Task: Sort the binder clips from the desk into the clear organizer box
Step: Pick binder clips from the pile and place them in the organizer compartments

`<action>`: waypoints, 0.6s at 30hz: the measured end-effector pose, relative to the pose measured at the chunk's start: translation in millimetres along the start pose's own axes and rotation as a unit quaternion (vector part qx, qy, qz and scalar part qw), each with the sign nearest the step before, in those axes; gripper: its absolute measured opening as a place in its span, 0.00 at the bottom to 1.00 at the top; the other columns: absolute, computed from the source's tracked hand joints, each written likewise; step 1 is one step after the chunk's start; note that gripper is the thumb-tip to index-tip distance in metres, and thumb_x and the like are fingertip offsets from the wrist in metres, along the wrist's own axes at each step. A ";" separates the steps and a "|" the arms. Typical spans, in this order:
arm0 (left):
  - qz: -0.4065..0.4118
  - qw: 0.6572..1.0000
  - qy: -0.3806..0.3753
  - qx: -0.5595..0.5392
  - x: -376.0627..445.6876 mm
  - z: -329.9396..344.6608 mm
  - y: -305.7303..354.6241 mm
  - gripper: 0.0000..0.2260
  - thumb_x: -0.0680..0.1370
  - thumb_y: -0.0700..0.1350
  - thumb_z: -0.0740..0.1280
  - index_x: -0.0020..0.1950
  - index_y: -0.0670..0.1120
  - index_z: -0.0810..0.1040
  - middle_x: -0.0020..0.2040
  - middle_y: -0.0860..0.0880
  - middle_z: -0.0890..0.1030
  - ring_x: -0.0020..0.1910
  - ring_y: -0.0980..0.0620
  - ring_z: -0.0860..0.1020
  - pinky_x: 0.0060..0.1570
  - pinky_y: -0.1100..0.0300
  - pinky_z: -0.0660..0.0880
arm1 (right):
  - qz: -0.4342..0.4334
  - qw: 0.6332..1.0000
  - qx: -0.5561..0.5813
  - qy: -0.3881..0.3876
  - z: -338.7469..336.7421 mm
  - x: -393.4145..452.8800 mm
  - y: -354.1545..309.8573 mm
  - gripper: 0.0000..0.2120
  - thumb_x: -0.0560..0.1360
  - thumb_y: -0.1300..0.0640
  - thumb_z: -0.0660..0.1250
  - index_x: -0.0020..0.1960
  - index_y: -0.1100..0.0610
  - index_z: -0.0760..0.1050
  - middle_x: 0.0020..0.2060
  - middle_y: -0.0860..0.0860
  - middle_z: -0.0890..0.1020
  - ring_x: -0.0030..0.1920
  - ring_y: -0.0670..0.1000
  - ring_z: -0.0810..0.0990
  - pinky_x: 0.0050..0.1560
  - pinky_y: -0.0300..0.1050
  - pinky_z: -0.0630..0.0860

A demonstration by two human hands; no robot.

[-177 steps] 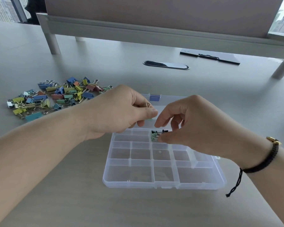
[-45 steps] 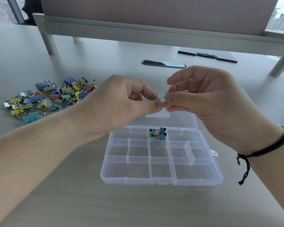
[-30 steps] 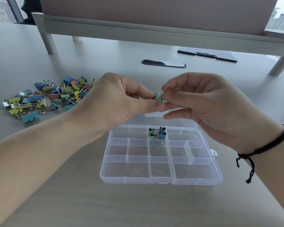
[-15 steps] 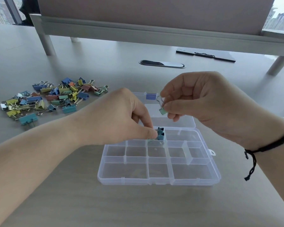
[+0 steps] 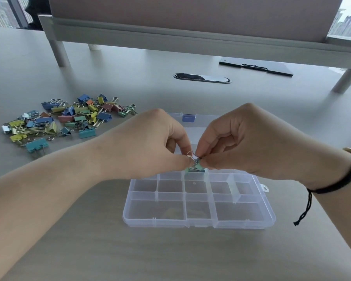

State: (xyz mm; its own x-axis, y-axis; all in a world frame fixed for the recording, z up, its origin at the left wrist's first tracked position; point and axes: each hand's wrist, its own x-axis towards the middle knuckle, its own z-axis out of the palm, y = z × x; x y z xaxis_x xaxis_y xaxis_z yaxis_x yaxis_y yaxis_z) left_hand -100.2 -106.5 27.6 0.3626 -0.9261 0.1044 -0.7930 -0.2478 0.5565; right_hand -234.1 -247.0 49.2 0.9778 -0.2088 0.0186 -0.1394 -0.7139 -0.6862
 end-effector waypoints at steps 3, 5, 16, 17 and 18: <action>-0.003 1.000 -0.006 -0.007 0.8 -1.2 -1.1 0.05 0.71 0.54 0.74 0.39 0.54 0.83 0.22 0.55 0.71 0.21 0.57 0.65 0.26 0.67 0.65 | -0.001 1.000 -0.019 -0.002 1.2 -1.0 -0.6 0.07 0.69 0.62 0.76 0.39 0.50 0.85 0.32 0.42 0.86 0.34 0.41 0.85 0.43 0.41 0.82; -0.002 1.000 -0.009 -0.012 0.6 -1.6 -2.1 0.05 0.71 0.55 0.74 0.40 0.55 0.83 0.23 0.55 0.71 0.21 0.57 0.65 0.26 0.66 0.65 | -0.007 1.000 -0.020 -0.002 1.6 -1.2 -0.4 0.08 0.69 0.63 0.76 0.41 0.50 0.85 0.33 0.43 0.86 0.35 0.43 0.85 0.44 0.44 0.82; -0.006 1.000 -0.016 -0.013 2.3 -2.3 -4.2 0.06 0.71 0.55 0.73 0.40 0.55 0.84 0.23 0.54 0.72 0.21 0.58 0.66 0.26 0.67 0.65 | -0.045 0.993 -0.108 -0.001 3.6 -3.7 -1.7 0.10 0.70 0.57 0.75 0.41 0.42 0.86 0.32 0.42 0.83 0.31 0.42 0.79 0.33 0.29 0.73; -0.006 1.000 -0.016 -0.012 2.4 -2.4 -4.4 0.05 0.71 0.55 0.73 0.41 0.55 0.84 0.23 0.54 0.72 0.21 0.58 0.66 0.26 0.68 0.65 | -0.050 0.991 -0.121 0.003 4.8 -3.8 -2.3 0.09 0.70 0.57 0.75 0.41 0.41 0.86 0.31 0.42 0.83 0.31 0.42 0.78 0.33 0.28 0.71; -0.005 1.000 -0.017 -0.012 2.6 -2.4 -4.7 0.05 0.71 0.55 0.73 0.41 0.55 0.84 0.23 0.54 0.72 0.21 0.58 0.66 0.25 0.68 0.65 | -0.054 0.991 -0.126 0.009 5.7 -3.9 -3.3 0.09 0.70 0.56 0.74 0.41 0.41 0.86 0.31 0.41 0.82 0.32 0.42 0.78 0.32 0.27 0.70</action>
State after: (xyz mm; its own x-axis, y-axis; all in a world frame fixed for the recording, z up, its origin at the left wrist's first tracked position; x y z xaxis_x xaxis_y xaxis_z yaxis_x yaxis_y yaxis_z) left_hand -94.3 -107.1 27.3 0.3542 -0.9324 0.0713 -0.7775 -0.2513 0.5764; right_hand -236.5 -240.0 47.3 0.9865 -0.1323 0.0961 -0.0711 -0.8764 -0.4764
